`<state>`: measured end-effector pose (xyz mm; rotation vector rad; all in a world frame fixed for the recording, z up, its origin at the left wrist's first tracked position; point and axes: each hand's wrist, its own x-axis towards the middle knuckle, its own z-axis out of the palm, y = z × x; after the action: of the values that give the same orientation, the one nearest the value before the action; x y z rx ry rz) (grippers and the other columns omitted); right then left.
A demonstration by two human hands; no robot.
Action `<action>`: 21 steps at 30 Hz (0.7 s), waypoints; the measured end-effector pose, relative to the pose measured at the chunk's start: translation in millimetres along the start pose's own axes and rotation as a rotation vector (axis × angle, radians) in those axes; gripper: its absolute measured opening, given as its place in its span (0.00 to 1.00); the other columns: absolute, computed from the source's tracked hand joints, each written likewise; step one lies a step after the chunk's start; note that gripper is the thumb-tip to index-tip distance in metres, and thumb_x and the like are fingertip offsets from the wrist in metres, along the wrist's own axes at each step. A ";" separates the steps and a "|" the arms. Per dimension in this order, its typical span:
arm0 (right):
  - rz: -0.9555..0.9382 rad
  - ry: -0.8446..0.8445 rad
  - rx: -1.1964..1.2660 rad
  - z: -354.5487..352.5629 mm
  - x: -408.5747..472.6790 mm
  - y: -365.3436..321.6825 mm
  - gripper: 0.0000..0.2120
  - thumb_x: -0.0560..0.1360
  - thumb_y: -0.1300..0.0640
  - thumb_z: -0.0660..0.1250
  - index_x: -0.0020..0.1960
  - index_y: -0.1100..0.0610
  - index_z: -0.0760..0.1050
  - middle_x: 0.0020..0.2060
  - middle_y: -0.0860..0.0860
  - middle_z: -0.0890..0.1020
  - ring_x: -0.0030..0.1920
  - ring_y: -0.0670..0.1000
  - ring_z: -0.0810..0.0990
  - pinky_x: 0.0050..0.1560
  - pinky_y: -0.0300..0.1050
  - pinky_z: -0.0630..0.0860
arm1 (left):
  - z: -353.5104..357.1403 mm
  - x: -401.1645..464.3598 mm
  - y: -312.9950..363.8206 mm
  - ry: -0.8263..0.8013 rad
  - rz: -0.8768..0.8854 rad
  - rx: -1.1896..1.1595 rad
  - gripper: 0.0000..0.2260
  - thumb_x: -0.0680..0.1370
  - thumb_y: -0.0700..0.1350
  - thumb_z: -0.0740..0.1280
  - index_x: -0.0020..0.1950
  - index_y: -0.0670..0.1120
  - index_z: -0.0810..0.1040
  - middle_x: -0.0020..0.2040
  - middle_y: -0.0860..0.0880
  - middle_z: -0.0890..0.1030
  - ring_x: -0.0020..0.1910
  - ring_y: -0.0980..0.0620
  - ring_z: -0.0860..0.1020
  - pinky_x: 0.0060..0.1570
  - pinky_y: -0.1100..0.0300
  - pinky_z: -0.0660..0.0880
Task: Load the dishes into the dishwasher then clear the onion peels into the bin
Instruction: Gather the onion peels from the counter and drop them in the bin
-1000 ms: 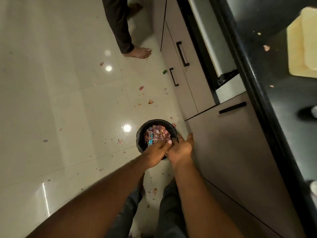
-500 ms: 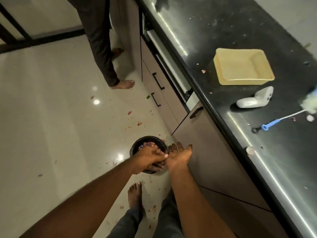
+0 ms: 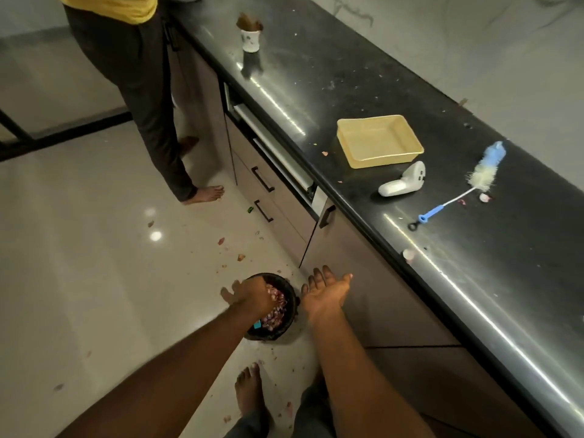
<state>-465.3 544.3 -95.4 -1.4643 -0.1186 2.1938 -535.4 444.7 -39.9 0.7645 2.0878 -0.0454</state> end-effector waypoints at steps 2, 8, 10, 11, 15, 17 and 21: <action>-0.003 -0.004 -0.007 -5.6 -9.3 -3.2 0.37 0.84 0.33 0.46 0.82 0.58 0.63 0.81 0.57 0.64 0.82 0.57 0.58 0.81 0.56 0.51 | 19.0 27.0 -16.0 0.071 -0.114 0.161 0.18 0.82 0.43 0.65 0.71 0.52 0.71 0.74 0.48 0.74 0.78 0.44 0.64 0.81 0.40 0.45; -0.011 -0.062 0.049 -37.4 -23.5 -27.1 0.36 0.84 0.33 0.47 0.78 0.58 0.69 0.76 0.57 0.72 0.80 0.58 0.64 0.81 0.56 0.54 | 26.7 45.7 -11.6 0.343 -0.077 0.491 0.20 0.82 0.47 0.65 0.75 0.51 0.69 0.73 0.44 0.76 0.84 0.37 0.48 0.75 0.26 0.38; -0.021 -0.086 0.063 -49.2 -28.2 -41.2 0.36 0.84 0.33 0.48 0.77 0.58 0.70 0.75 0.57 0.73 0.79 0.58 0.65 0.81 0.56 0.56 | 21.8 48.6 4.9 0.359 -0.033 0.592 0.21 0.82 0.46 0.65 0.75 0.50 0.69 0.75 0.40 0.73 0.83 0.34 0.45 0.72 0.26 0.34; -0.023 -0.106 0.071 -53.1 -31.0 -47.2 0.35 0.84 0.33 0.49 0.76 0.59 0.71 0.75 0.58 0.74 0.79 0.59 0.66 0.80 0.56 0.57 | 19.4 48.4 10.0 0.365 -0.004 0.606 0.20 0.81 0.44 0.64 0.73 0.50 0.69 0.74 0.41 0.74 0.83 0.34 0.49 0.73 0.27 0.35; -0.089 -0.180 0.178 -81.8 -50.4 -92.5 0.33 0.84 0.36 0.54 0.71 0.61 0.76 0.67 0.60 0.81 0.70 0.60 0.76 0.76 0.57 0.68 | 17.1 53.2 63.3 0.315 0.238 0.614 0.12 0.83 0.46 0.63 0.66 0.51 0.75 0.64 0.49 0.80 0.66 0.47 0.77 0.72 0.49 0.69; -0.152 -0.195 0.218 -100.9 -64.3 -118.9 0.29 0.85 0.39 0.57 0.69 0.62 0.78 0.62 0.60 0.84 0.66 0.59 0.80 0.70 0.54 0.75 | 19.5 57.1 102.3 0.291 0.365 0.567 0.11 0.81 0.49 0.66 0.63 0.51 0.76 0.64 0.48 0.79 0.64 0.46 0.79 0.62 0.52 0.76; -0.293 -0.174 0.357 -145.8 -93.4 -171.3 0.15 0.84 0.57 0.61 0.63 0.66 0.79 0.56 0.62 0.85 0.60 0.60 0.83 0.58 0.49 0.84 | 25.1 38.3 197.5 0.243 0.662 0.457 0.12 0.79 0.58 0.69 0.52 0.49 0.83 0.51 0.47 0.86 0.54 0.45 0.84 0.52 0.53 0.80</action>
<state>-247.7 623.5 -19.9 -0.9941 0.0019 1.9760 -427.3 616.2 -36.3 1.7826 1.9613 -0.0673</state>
